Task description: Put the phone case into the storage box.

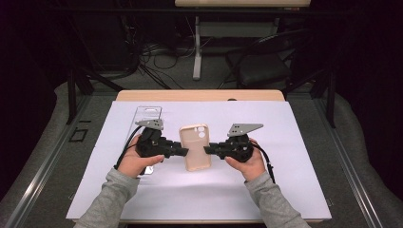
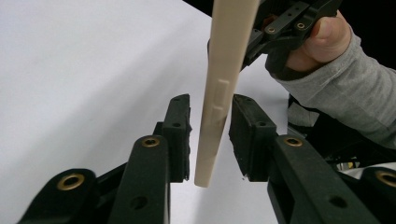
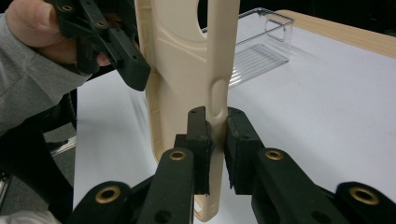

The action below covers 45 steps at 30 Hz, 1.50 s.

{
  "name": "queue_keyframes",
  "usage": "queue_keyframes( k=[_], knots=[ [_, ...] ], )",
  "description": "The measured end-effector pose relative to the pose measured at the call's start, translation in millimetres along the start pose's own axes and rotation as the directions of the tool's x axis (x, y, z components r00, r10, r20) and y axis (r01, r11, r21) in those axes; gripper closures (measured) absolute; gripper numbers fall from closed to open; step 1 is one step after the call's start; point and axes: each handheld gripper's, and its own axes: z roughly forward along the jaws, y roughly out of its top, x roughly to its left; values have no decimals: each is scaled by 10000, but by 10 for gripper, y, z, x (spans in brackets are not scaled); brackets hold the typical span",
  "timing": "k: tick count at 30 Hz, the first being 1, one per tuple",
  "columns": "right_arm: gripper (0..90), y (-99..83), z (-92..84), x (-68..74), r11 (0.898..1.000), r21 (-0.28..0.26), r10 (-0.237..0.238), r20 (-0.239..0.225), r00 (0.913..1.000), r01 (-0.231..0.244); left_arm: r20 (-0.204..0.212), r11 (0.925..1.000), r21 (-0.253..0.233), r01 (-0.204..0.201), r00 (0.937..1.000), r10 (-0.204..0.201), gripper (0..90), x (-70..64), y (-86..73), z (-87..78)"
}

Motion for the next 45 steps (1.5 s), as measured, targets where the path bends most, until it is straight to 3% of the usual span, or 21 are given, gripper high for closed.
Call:
queue_keyframes(
  k=[12, 25, 30, 37, 43, 45],
  knots=[
    [813, -7, -45, -47, 9995, -181, 280, 509, 9983, -271, -453, 9990, -420, 159, 9988, -178, 511, 11, 7, -47],
    [813, -11, -59, -58, 9990, -297, 361, 761, 9964, -340, -863, 9991, -400, 98, 9962, -132, 479, -14, 7, -39],
    [813, -7, -71, -53, 9985, -416, 391, 843, 9957, -357, -1233, 9990, -438, -5, 9924, -49, 456, -20, 8, -48],
    [813, 0, -83, -41, 9987, -449, 271, 1093, 9936, -223, -1858, 9983, -362, -464, 9818, 389, 445, -49, 13, -38],
    [813, 4, -103, -41, 9980, -582, 328, 1225, 9919, -258, -2724, 9982, -253, -547, 9611, 458, 445, -71, 26, -56],
    [813, 5, -107, -38, 9978, -602, 344, 1260, 9914, -270, -2726, 9977, -344, -586, 9610, 470, 446, -77, 28, -60]
  ],
)
